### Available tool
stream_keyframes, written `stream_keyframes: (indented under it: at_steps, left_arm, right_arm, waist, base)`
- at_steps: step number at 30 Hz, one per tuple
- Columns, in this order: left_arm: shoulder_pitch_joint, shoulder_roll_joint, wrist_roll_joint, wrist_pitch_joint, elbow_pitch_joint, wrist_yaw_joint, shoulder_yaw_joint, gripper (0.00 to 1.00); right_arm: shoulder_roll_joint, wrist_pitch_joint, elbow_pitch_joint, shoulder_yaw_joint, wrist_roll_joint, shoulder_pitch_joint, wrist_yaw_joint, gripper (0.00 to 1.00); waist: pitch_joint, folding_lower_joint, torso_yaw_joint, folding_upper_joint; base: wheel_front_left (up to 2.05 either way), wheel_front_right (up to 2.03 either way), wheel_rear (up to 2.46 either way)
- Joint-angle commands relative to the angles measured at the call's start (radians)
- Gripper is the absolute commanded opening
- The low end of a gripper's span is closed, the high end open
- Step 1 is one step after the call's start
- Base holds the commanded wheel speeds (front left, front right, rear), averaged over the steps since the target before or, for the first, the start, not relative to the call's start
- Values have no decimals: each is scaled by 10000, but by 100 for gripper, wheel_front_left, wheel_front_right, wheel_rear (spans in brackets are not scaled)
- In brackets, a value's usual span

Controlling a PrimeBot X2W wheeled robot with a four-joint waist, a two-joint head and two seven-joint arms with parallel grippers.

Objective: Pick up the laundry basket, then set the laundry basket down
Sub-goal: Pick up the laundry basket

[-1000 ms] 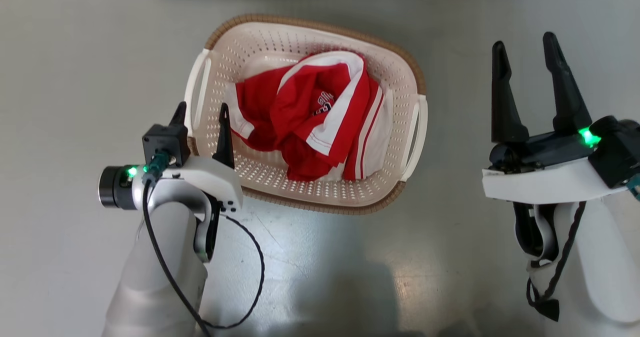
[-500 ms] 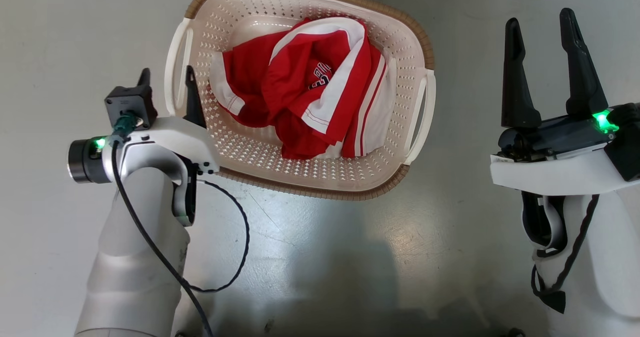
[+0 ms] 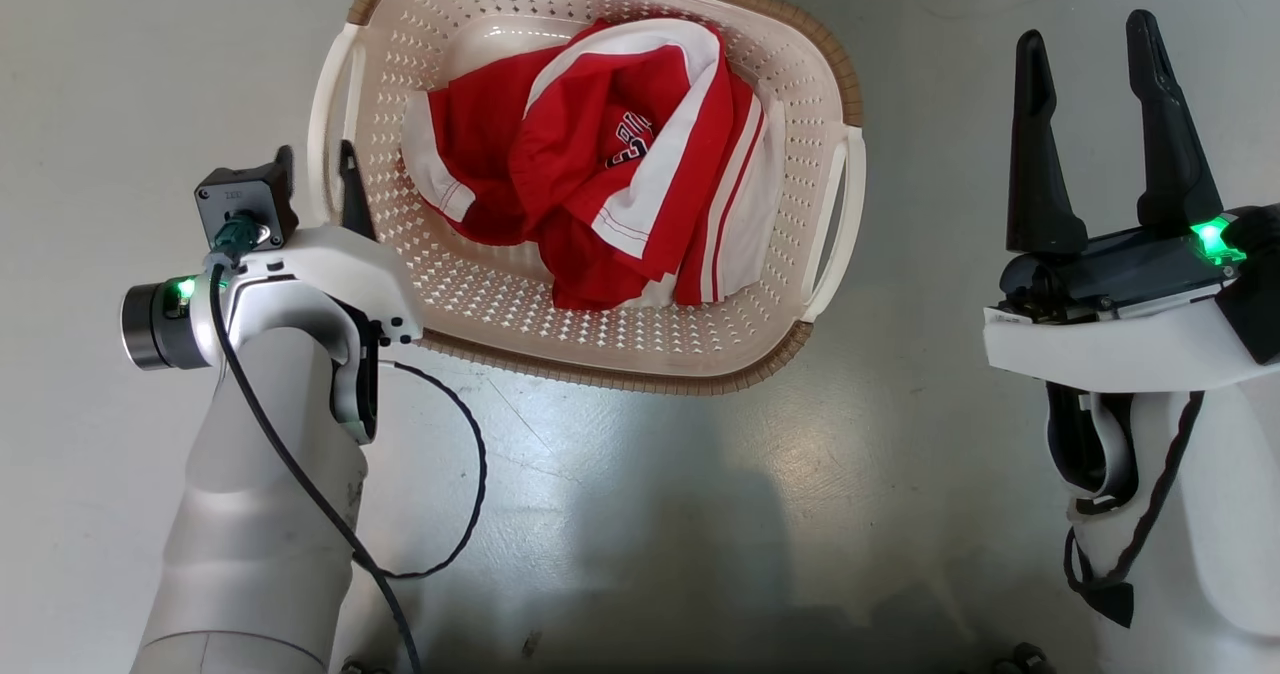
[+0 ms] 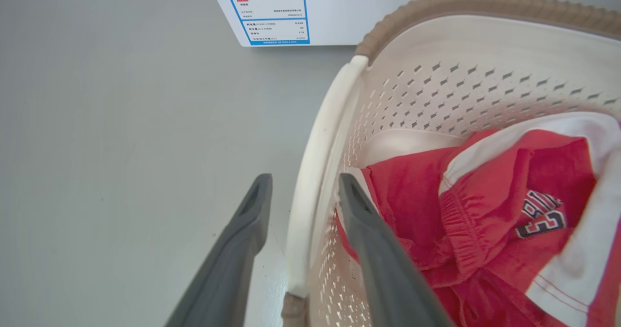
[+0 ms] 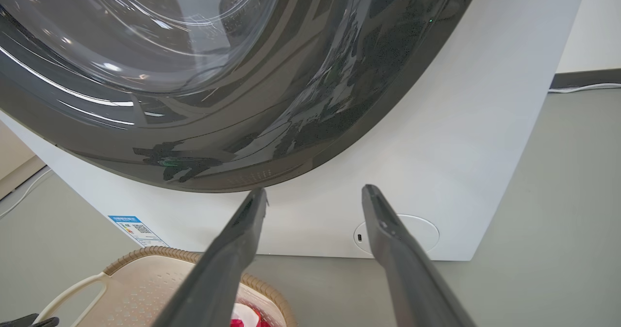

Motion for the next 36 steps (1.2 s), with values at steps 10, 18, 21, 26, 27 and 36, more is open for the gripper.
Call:
stream_keyframes:
  at_steps: [10,18,21,26,27,36]
  left_arm:
    - [-73,296,60,-59,403,169,377,0]
    - [-8,196,8,-59,509,219,388,0]
    - [27,197,109,-59,457,215,314,0]
    - [84,236,273,-59,367,193,187,0]
    - [96,235,291,-59,355,187,168,0]
    - [309,182,406,-59,312,185,-62,0]
  right_arm:
    - [70,-92,-269,232,-91,330,69,100]
    - [70,-92,-169,273,-51,303,69,100]
    - [70,-92,-142,305,-20,275,69,100]
    - [70,-92,-112,289,-1,269,69,100]
    - [70,-92,-103,287,6,269,69,100]
    - [70,-92,-37,308,73,225,69,100]
  waist:
    - [-22,0,14,0]
    - [-166,0,86,0]
    - [-202,0,76,0]
    - [-216,0,87,0]
    - [-220,0,90,0]
    - [-294,0,120,0]
  base:
    - [0,0,0]
    - [0,0,0]
    - [0,0,0]
    - [0,0,0]
    - [0,0,0]
    - [0,0,0]
